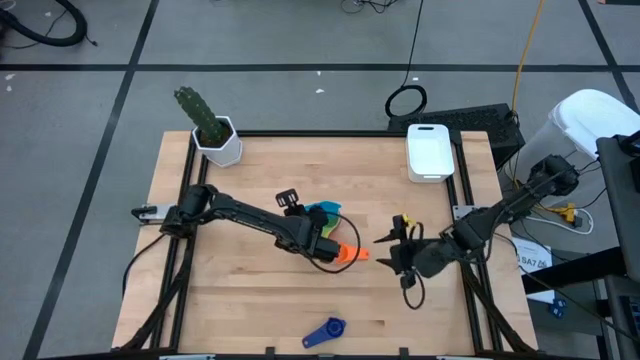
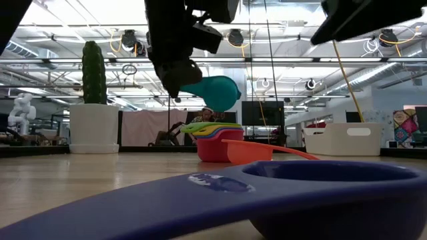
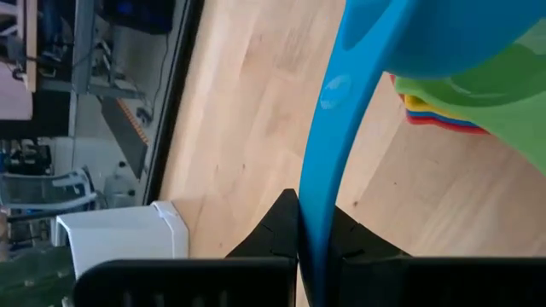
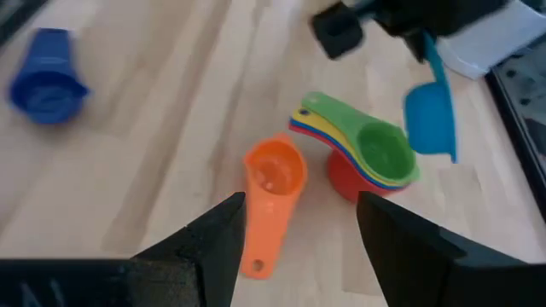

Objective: Nest measuring cups in basket
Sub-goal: Stack the light blue measuring cup on top of the green measuring cup

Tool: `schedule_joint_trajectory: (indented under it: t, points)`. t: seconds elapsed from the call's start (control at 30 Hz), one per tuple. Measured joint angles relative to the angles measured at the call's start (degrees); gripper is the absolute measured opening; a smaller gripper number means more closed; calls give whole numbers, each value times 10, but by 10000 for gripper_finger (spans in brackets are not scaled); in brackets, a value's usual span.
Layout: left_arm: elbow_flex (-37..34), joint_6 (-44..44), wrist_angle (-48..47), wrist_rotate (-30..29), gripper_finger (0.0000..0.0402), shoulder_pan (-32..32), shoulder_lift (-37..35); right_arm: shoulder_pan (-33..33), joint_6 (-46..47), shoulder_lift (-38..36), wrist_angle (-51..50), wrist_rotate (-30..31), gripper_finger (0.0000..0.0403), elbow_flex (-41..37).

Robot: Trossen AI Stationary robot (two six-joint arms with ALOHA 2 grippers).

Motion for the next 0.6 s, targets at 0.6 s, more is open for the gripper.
schedule_joint_trajectory:
  t: [0.6]
  points:
    - [0, -37, 4, 55, 6, 1, 15, -159, -32, 0, 237, -121, 215, -89]
